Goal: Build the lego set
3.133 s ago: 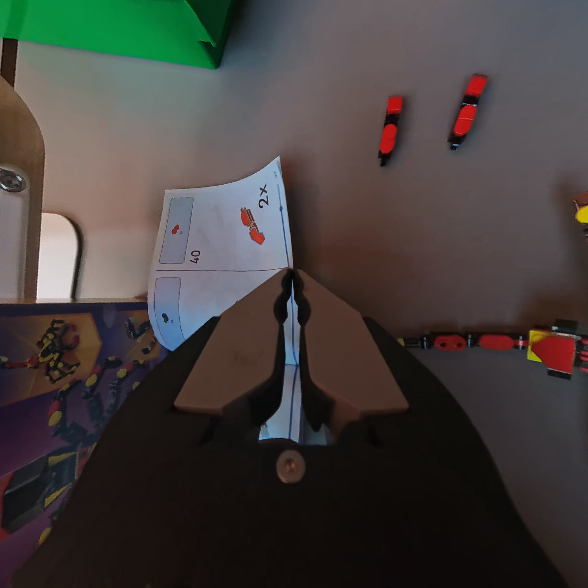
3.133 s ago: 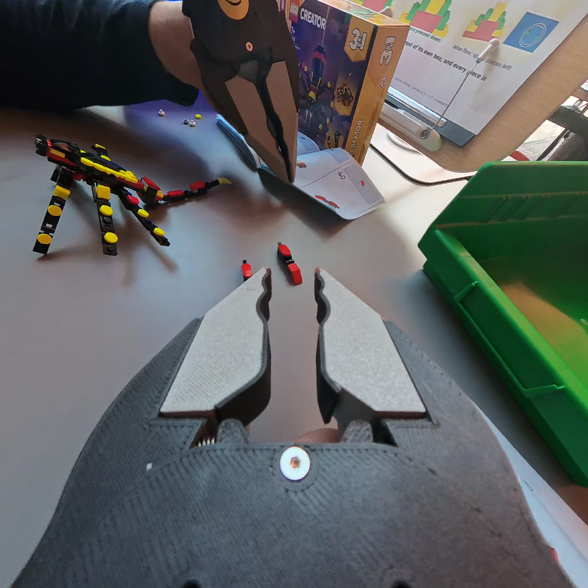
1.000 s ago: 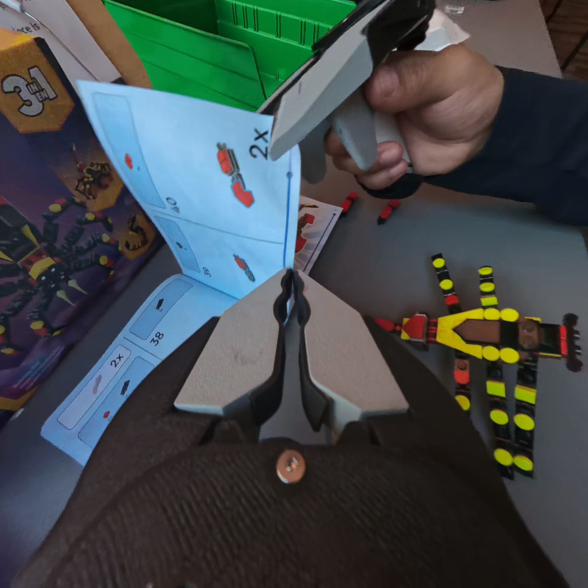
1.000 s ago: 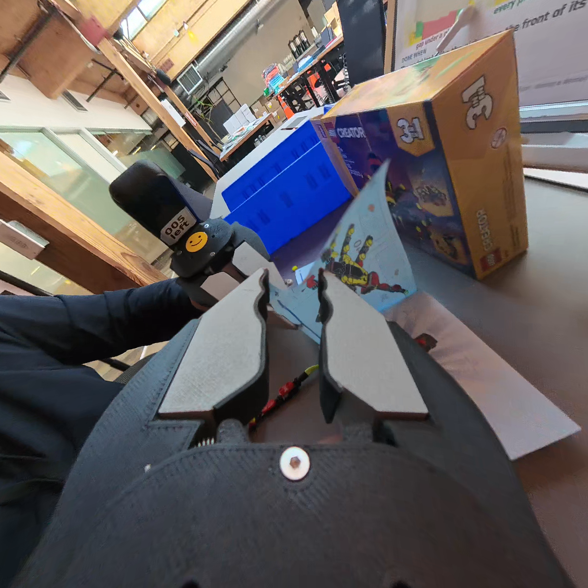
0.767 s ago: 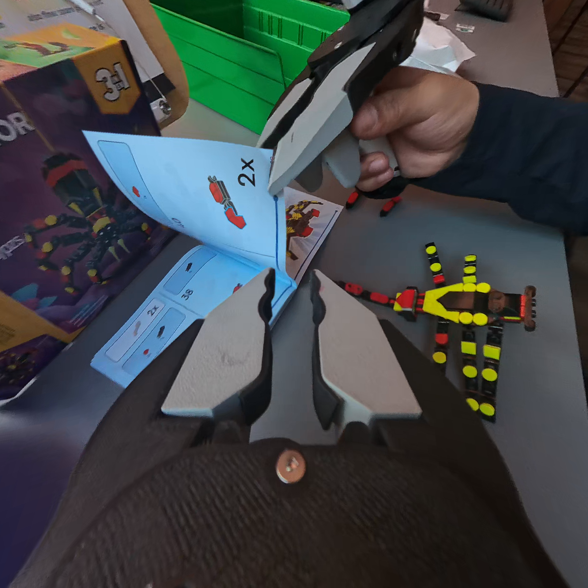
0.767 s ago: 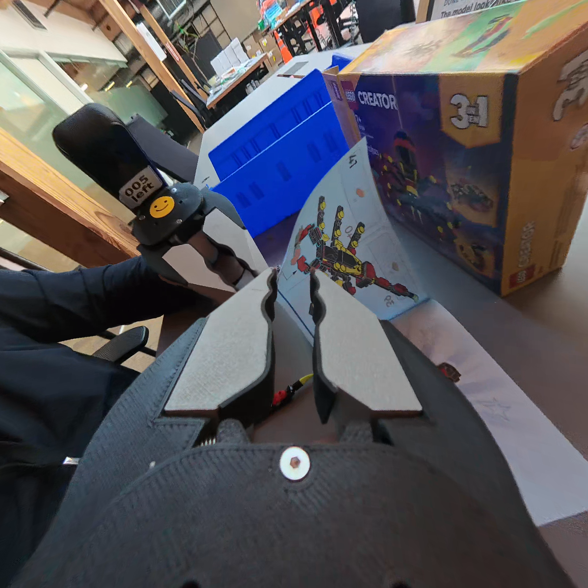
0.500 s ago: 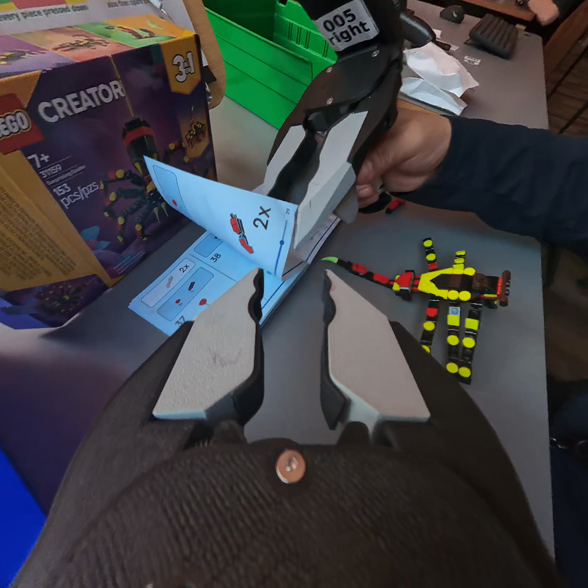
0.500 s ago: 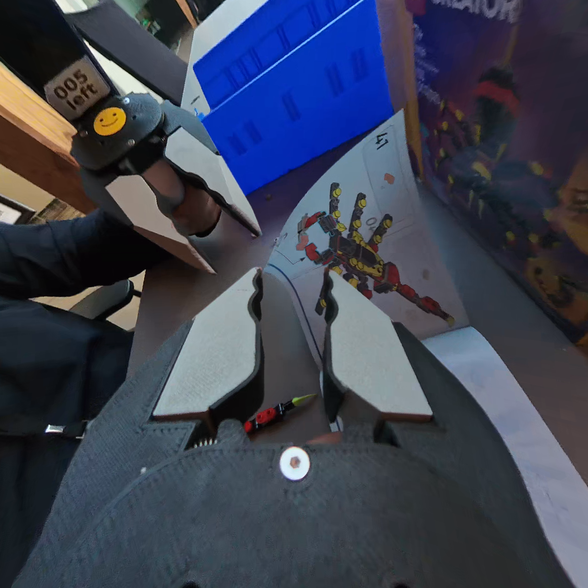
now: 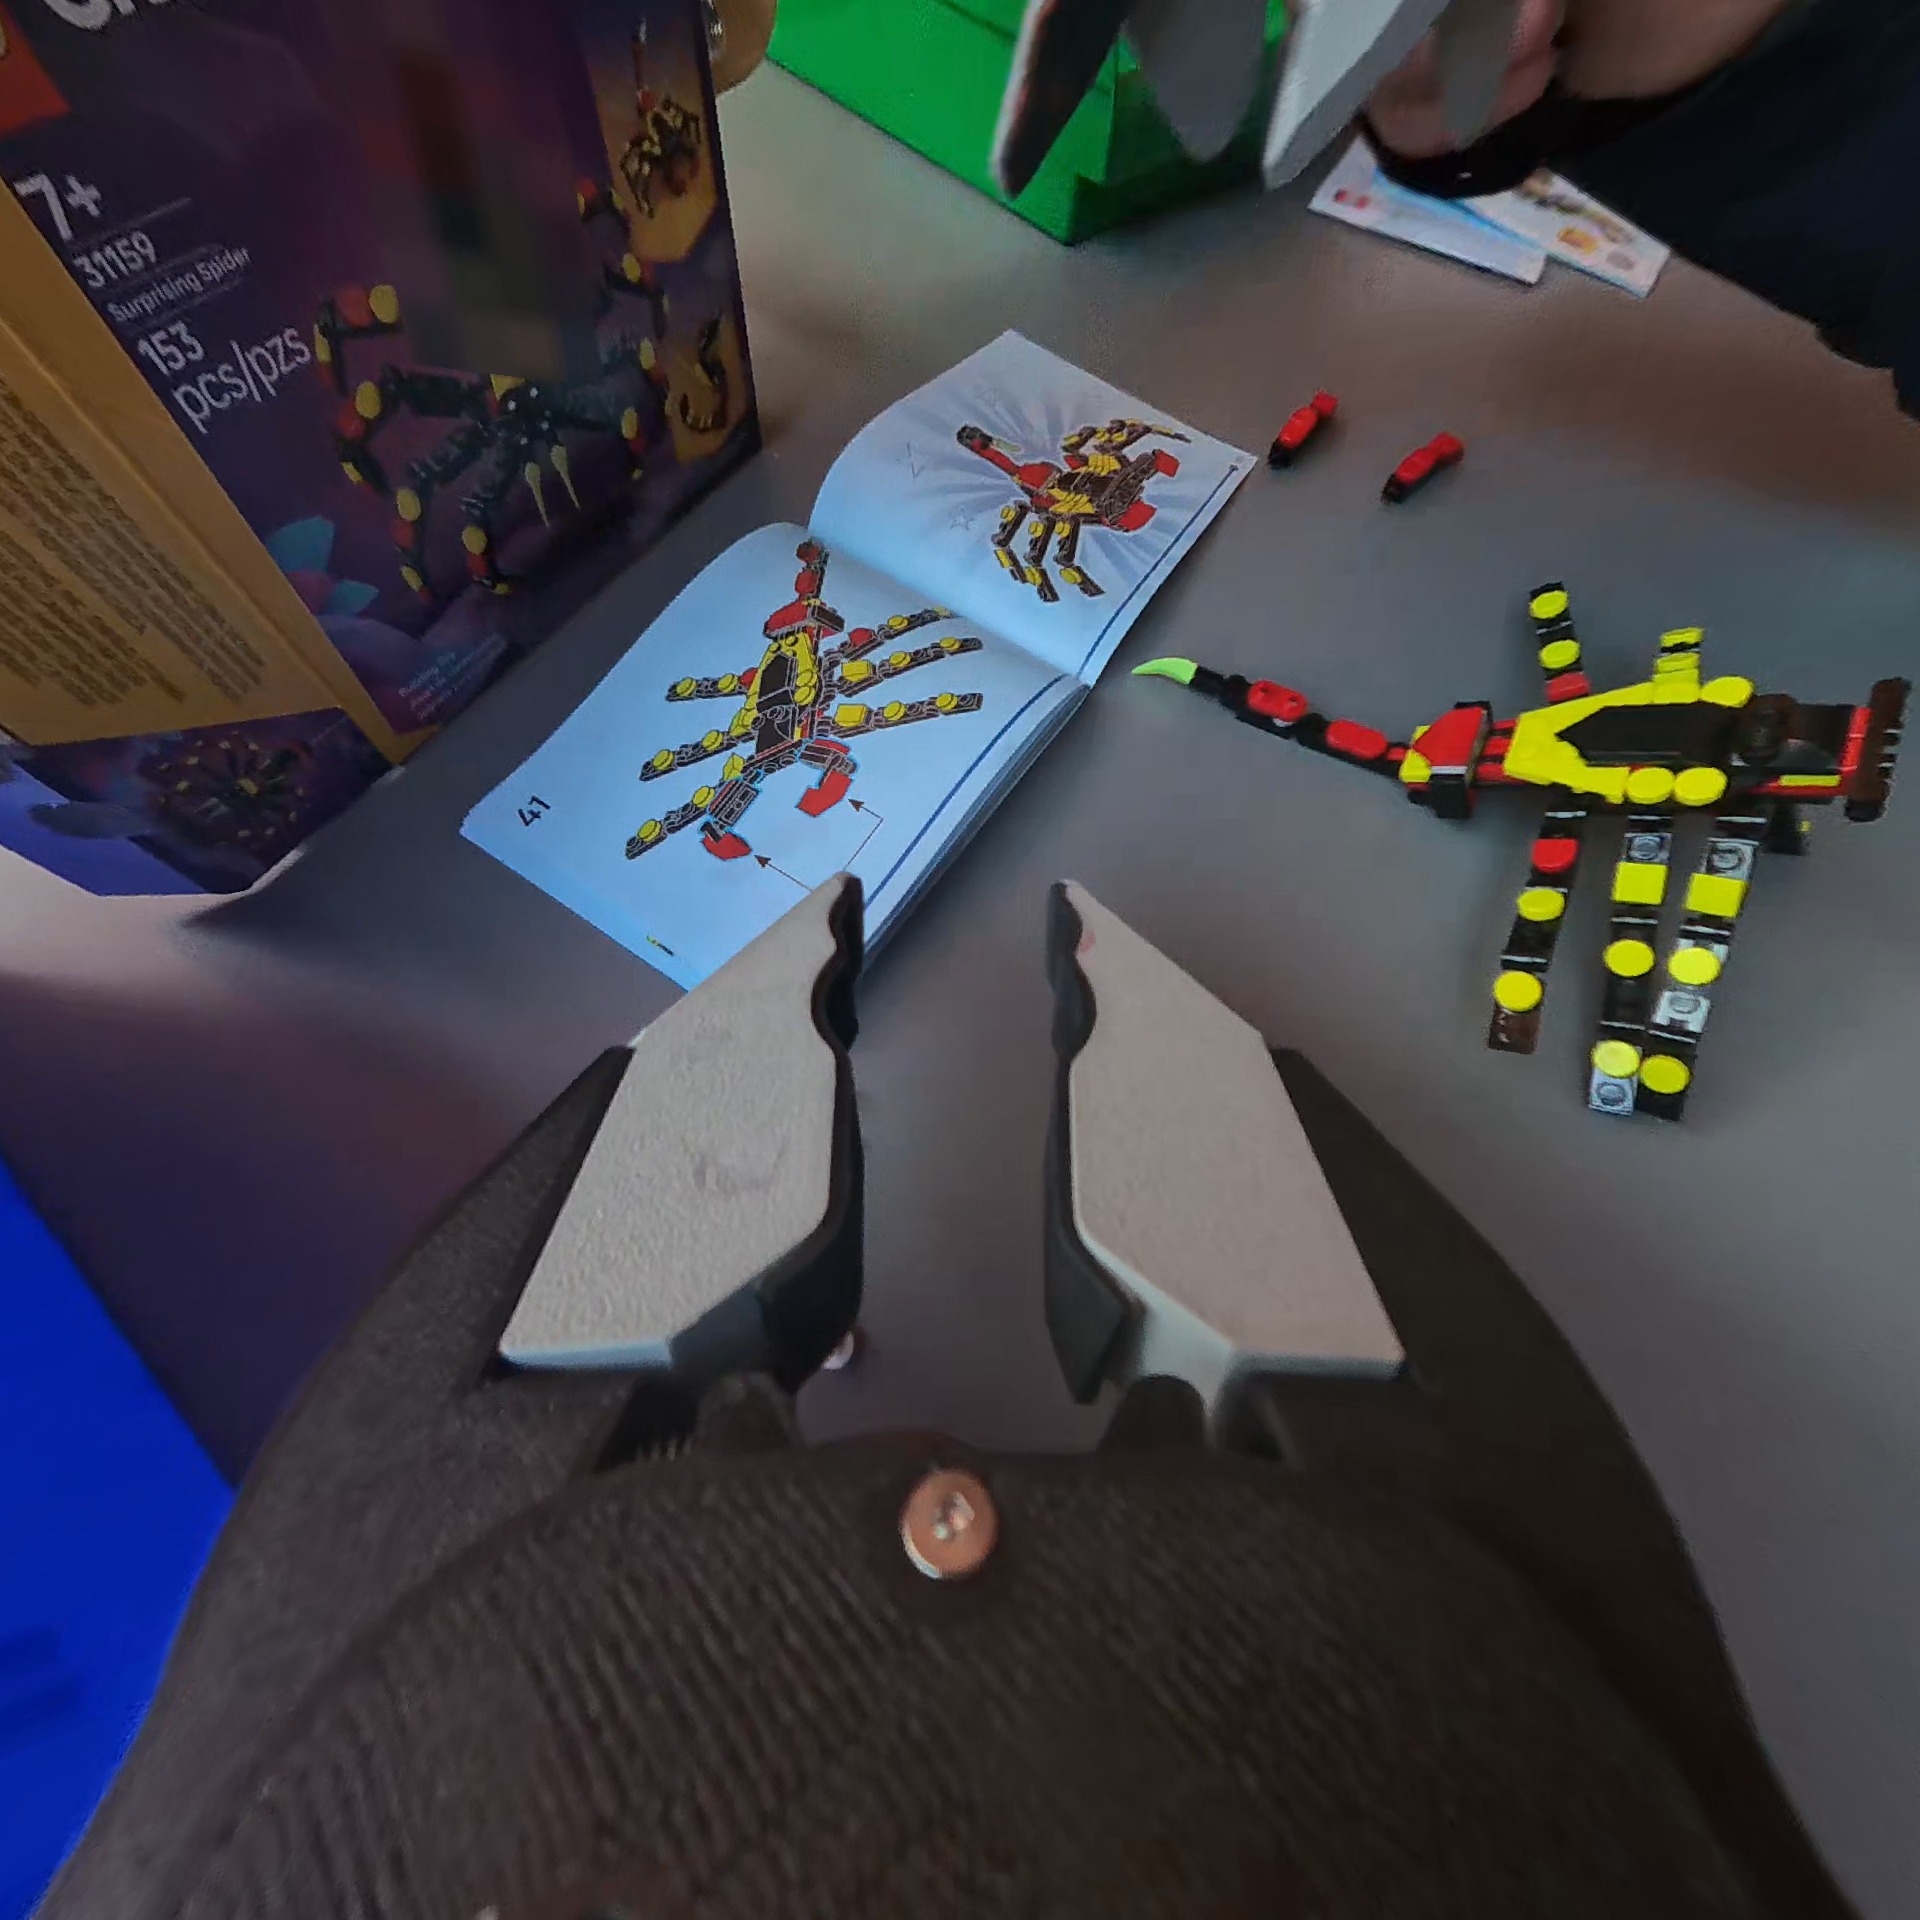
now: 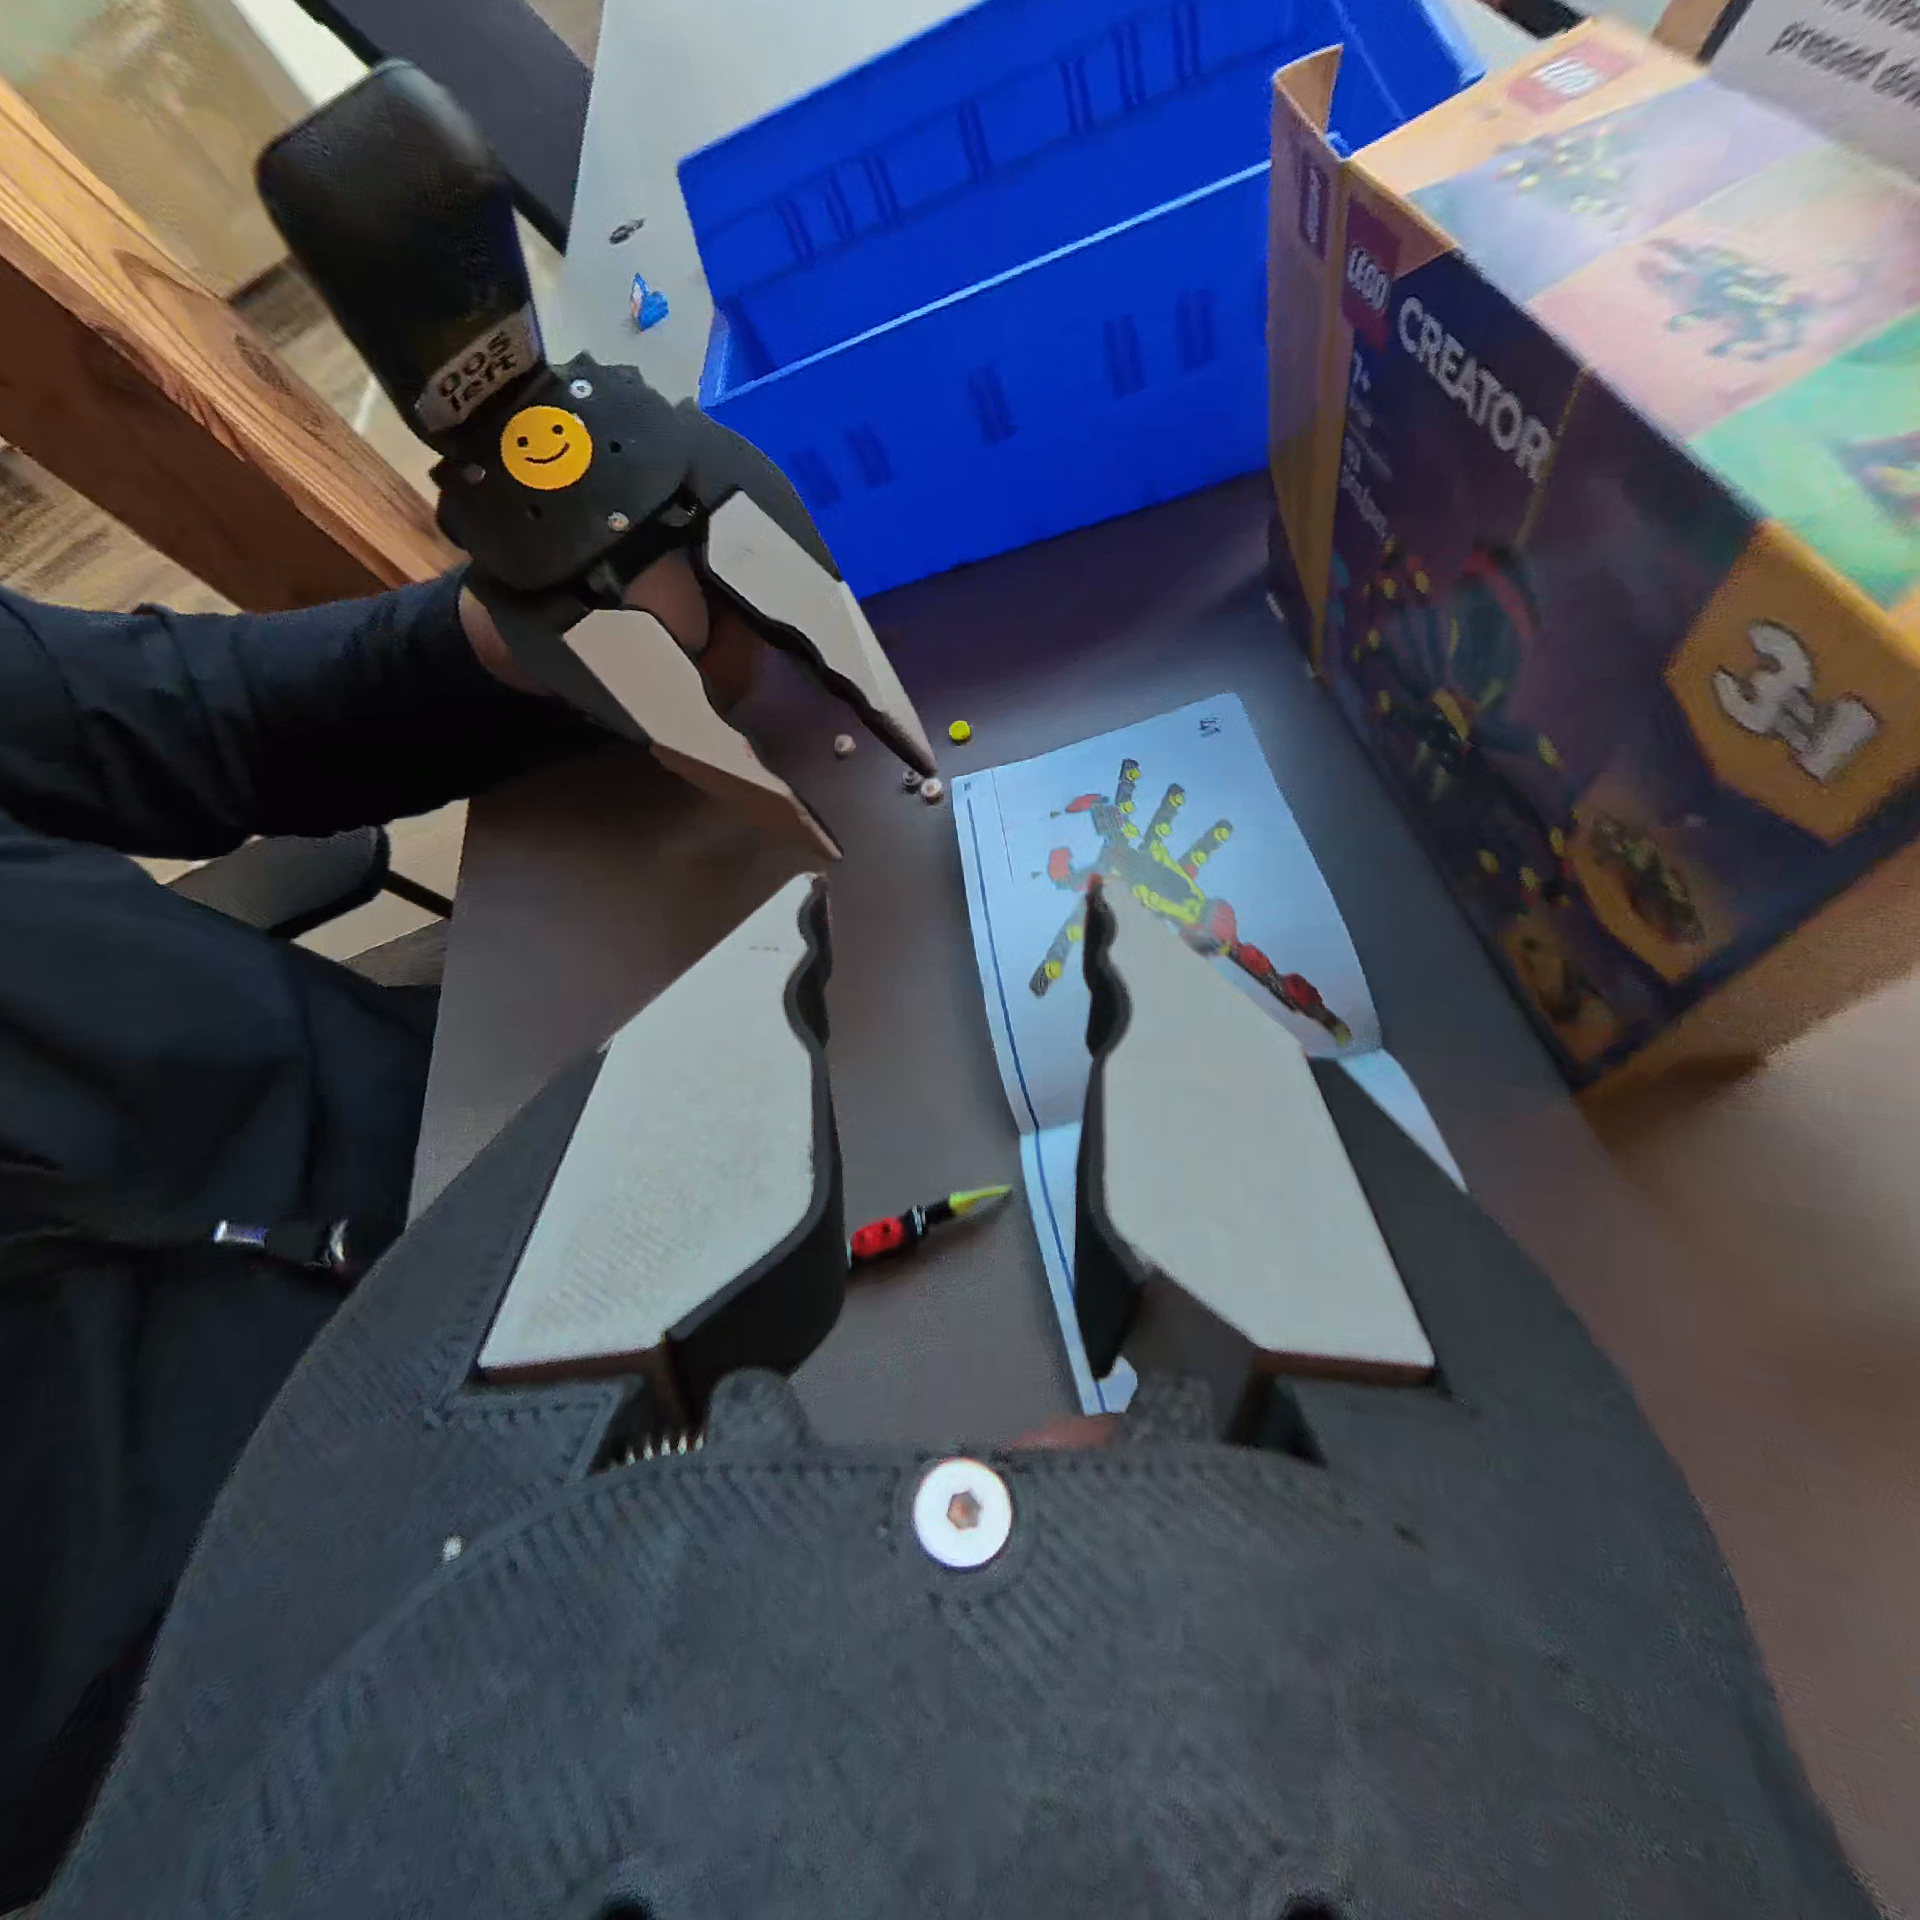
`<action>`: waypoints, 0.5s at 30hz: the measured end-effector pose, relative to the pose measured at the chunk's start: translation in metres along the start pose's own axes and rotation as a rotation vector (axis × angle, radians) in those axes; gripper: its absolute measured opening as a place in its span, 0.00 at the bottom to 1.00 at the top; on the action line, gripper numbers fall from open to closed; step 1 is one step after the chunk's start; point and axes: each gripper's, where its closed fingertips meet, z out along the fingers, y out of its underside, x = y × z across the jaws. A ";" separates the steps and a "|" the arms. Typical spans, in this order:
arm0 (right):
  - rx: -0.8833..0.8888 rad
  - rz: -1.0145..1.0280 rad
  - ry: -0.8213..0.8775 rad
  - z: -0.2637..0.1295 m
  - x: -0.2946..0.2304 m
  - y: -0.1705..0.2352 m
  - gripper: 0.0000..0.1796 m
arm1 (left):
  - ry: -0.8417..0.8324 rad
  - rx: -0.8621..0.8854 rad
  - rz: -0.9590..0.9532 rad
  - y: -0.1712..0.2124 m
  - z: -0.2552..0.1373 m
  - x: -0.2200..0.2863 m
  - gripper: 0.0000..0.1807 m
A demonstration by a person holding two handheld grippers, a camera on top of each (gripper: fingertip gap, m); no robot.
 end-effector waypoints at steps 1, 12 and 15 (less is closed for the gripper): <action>0.010 -0.019 0.034 -0.014 -0.001 0.005 0.26 | 0.008 0.013 -0.003 -0.002 -0.001 0.002 0.19; 0.121 -0.209 0.308 -0.120 0.005 0.106 0.27 | 0.004 0.005 0.078 -0.001 0.006 0.019 0.21; 0.126 -0.188 0.254 -0.117 0.002 0.124 0.25 | 0.008 -0.011 0.092 0.002 0.009 0.020 0.21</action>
